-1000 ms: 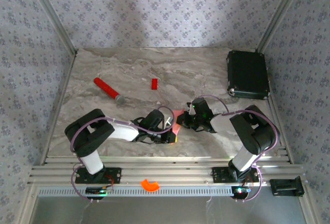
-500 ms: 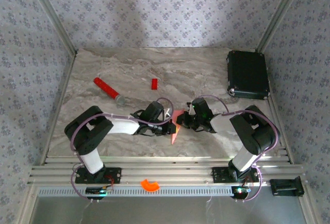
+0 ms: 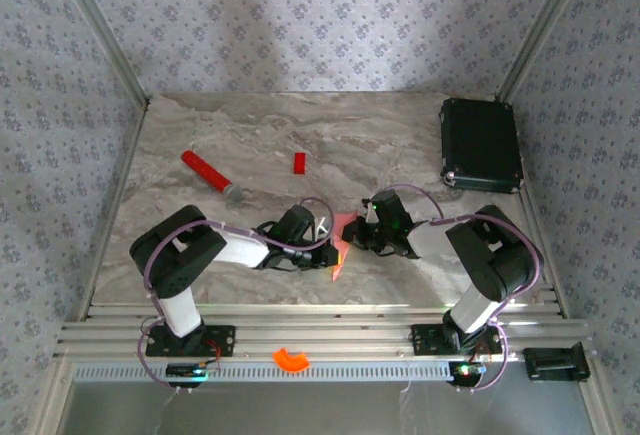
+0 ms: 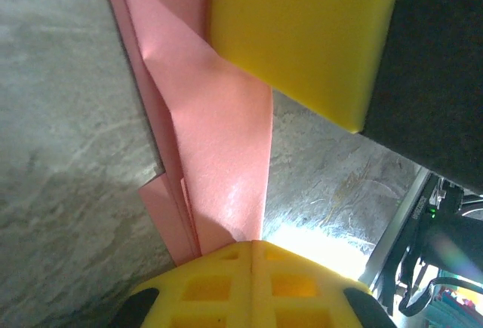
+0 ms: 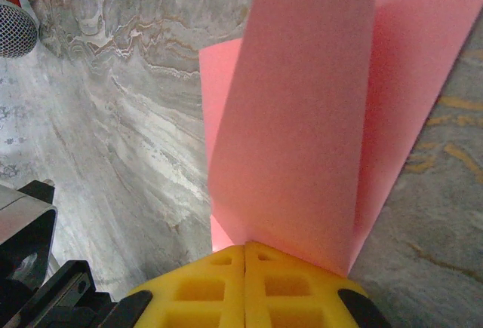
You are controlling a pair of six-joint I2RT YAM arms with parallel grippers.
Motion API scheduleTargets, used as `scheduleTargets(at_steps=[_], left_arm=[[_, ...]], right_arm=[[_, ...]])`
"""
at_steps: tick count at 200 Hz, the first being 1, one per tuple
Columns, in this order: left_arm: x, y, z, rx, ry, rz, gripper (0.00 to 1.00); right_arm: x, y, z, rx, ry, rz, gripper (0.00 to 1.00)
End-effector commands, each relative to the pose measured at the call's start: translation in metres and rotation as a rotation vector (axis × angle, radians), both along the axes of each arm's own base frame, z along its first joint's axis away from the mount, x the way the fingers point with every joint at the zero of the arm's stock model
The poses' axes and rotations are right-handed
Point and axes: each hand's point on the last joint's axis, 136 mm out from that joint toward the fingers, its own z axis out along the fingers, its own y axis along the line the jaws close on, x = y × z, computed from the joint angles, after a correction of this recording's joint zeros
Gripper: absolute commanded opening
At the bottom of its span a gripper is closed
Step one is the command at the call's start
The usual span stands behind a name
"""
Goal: Fold a paper plane with a square sheet of paper (pick it up from the middle)
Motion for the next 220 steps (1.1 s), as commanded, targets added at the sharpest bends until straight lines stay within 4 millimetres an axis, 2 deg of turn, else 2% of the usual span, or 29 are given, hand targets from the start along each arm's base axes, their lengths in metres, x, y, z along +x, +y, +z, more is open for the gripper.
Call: scheduleTargets(at_steps=[1,21,39,70,101,137,178,220], left_arm=[[-0.006,0.004,0.000,0.056,0.025,-0.021,0.00],[0.000,-0.004,0.011,0.043,0.002,-0.035,0.00],[0.004,-0.007,0.012,0.052,-0.001,-0.041,0.00],[0.002,-0.007,0.001,0.051,0.026,-0.038,0.00],[-0.007,0.001,-0.018,0.081,0.065,-0.033,0.00],[-0.011,0.006,-0.022,0.078,0.074,-0.023,0.00],[-0.008,0.002,-0.009,0.057,0.050,-0.026,0.00],[-0.001,-0.001,0.012,0.032,0.005,-0.023,0.00]], right_arm=[[-0.028,-0.023,-0.042,-0.149,0.143,-0.016,0.07],[-0.029,-0.023,-0.044,-0.148,0.145,-0.015,0.07],[-0.029,-0.023,-0.045,-0.146,0.147,-0.013,0.07],[-0.029,-0.022,-0.045,-0.143,0.147,-0.014,0.07],[-0.028,-0.021,-0.044,-0.137,0.146,-0.012,0.08],[-0.027,-0.021,-0.041,-0.139,0.142,-0.010,0.08],[-0.027,-0.021,-0.041,-0.141,0.142,-0.010,0.08],[-0.027,-0.020,-0.039,-0.140,0.139,-0.010,0.08]])
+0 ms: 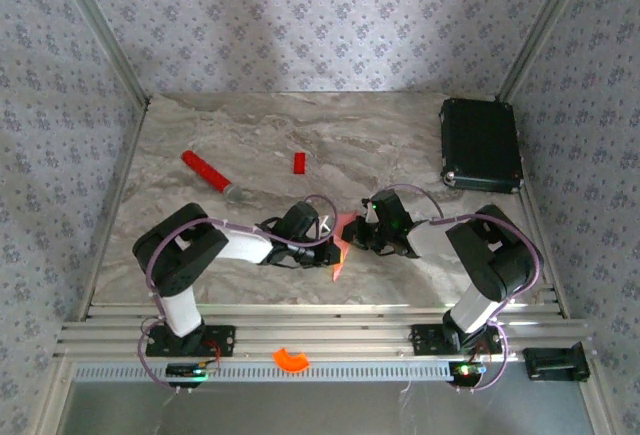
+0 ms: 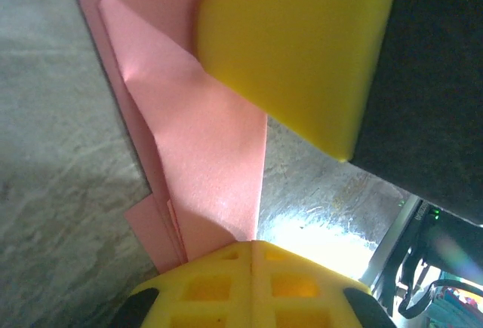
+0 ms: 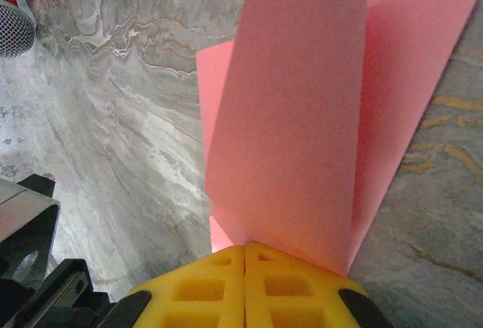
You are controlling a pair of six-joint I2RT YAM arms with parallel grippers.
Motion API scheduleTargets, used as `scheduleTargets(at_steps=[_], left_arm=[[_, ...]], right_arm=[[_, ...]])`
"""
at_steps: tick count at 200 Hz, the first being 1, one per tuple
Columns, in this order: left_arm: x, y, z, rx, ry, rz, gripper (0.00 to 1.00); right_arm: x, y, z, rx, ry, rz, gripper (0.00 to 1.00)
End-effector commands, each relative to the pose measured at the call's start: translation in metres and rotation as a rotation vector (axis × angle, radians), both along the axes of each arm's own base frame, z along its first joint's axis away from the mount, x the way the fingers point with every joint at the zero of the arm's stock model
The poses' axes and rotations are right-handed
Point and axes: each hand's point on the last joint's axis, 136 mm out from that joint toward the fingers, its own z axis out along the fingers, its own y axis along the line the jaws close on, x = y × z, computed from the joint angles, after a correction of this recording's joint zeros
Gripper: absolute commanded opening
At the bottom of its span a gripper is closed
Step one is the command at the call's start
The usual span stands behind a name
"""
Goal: Fold a paper plane with a square sheet of paper (pick it up from the middle)
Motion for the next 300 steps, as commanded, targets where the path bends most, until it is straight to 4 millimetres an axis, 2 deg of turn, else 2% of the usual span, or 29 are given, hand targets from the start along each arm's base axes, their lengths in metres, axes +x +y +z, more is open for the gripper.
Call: scheduleTargets(at_steps=[1,64,300], left_arm=[[-0.003,0.004,0.011,0.009,-0.010,-0.009,0.00],[0.004,0.009,0.029,-0.009,-0.054,0.011,0.00],[0.000,0.009,0.018,0.002,-0.025,-0.005,0.00]], right_arm=[[-0.027,-0.021,-0.039,-0.136,0.132,-0.010,0.08],[-0.027,-0.021,-0.038,-0.140,0.130,-0.012,0.08],[-0.027,-0.018,-0.040,-0.135,0.132,-0.007,0.08]])
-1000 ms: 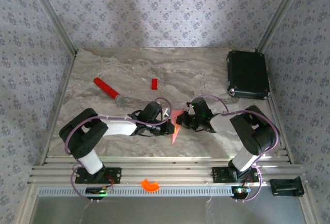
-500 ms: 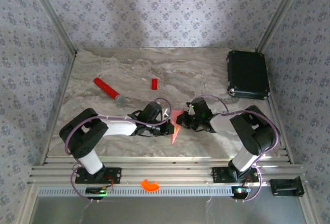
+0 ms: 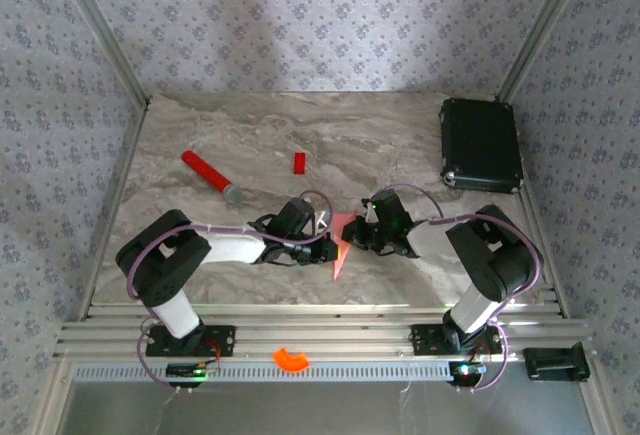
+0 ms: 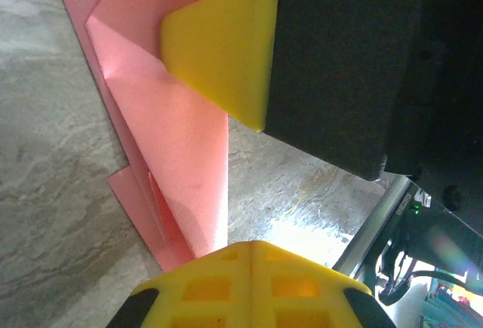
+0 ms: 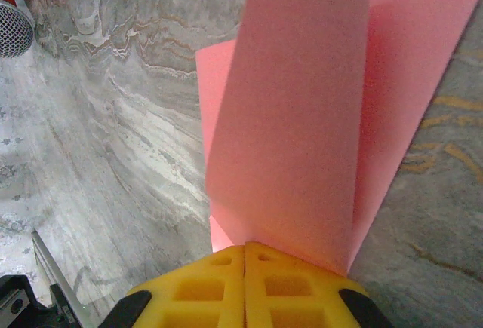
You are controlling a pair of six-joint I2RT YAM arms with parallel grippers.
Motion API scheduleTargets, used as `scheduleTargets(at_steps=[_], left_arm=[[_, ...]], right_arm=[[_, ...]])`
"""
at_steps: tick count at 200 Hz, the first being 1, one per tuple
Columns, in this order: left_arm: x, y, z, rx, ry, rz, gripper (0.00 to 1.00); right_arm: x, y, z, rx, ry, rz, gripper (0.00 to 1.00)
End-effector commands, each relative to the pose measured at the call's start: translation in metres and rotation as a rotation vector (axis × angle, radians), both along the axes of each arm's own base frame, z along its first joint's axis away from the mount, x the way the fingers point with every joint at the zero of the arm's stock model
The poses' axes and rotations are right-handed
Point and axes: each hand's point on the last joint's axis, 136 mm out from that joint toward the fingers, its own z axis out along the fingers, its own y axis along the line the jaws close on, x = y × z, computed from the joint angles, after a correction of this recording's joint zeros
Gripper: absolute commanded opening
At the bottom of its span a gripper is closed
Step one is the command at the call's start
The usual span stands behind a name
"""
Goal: Fold a paper plane with a square sheet of paper (pick it up from the middle)
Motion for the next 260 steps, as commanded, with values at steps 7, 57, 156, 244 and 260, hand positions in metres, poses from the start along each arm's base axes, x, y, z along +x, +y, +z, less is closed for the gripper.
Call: scheduleTargets(at_steps=[7,57,156,244,260], left_arm=[[-0.001,0.002,-0.004,0.012,0.003,-0.014,0.00],[-0.001,0.001,-0.007,0.016,0.010,-0.022,0.00],[0.000,0.002,-0.001,-0.002,-0.003,-0.014,0.00],[-0.005,0.003,-0.018,0.015,0.041,-0.017,0.00],[-0.004,0.002,-0.016,0.015,0.038,-0.020,0.00]], right_arm=[[-0.028,-0.019,-0.041,-0.132,0.135,-0.008,0.08],[-0.027,-0.018,-0.040,-0.133,0.133,-0.006,0.08],[-0.026,-0.016,-0.036,-0.133,0.127,-0.004,0.08],[-0.026,-0.012,-0.039,-0.131,0.131,0.005,0.09],[-0.026,-0.012,-0.039,-0.129,0.132,0.004,0.09]])
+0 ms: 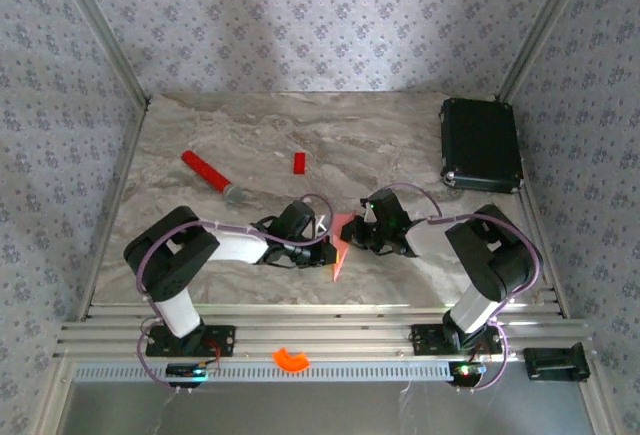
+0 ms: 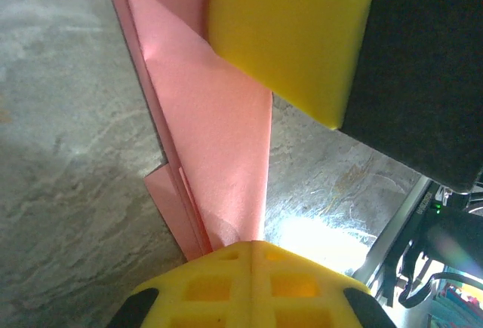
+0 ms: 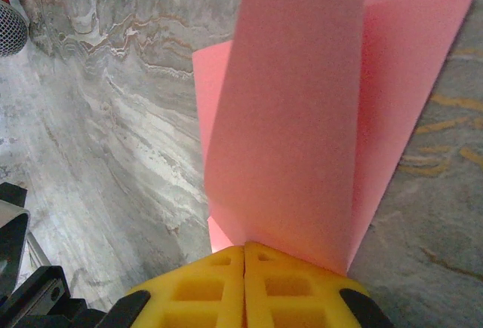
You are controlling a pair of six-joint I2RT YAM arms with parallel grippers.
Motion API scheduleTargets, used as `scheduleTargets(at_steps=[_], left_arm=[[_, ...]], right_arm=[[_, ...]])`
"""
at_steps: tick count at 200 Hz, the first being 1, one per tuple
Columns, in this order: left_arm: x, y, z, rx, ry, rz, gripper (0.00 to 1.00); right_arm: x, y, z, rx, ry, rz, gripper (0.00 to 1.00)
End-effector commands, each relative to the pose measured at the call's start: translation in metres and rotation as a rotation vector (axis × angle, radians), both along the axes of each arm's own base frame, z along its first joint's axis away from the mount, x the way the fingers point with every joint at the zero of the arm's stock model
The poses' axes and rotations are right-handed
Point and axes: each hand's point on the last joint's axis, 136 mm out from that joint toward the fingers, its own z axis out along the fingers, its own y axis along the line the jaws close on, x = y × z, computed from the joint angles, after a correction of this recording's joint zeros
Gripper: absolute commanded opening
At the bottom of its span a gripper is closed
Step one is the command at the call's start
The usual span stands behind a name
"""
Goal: Fold a paper plane with a square sheet of paper (pick it up from the middle)
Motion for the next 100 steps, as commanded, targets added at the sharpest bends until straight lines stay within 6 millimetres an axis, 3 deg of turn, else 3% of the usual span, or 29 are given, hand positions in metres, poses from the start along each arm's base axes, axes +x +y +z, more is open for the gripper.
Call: scheduleTargets(at_steps=[1,100], left_arm=[[-0.0008,-0.0013,0.0016,-0.012,0.006,-0.015,0.00],[-0.0029,-0.0011,-0.0020,0.004,0.016,-0.032,0.00]], right_arm=[[-0.0263,-0.0144,-0.0385,-0.118,0.129,0.003,0.09],[-0.0252,-0.0146,-0.0348,-0.126,0.124,0.006,0.09]])
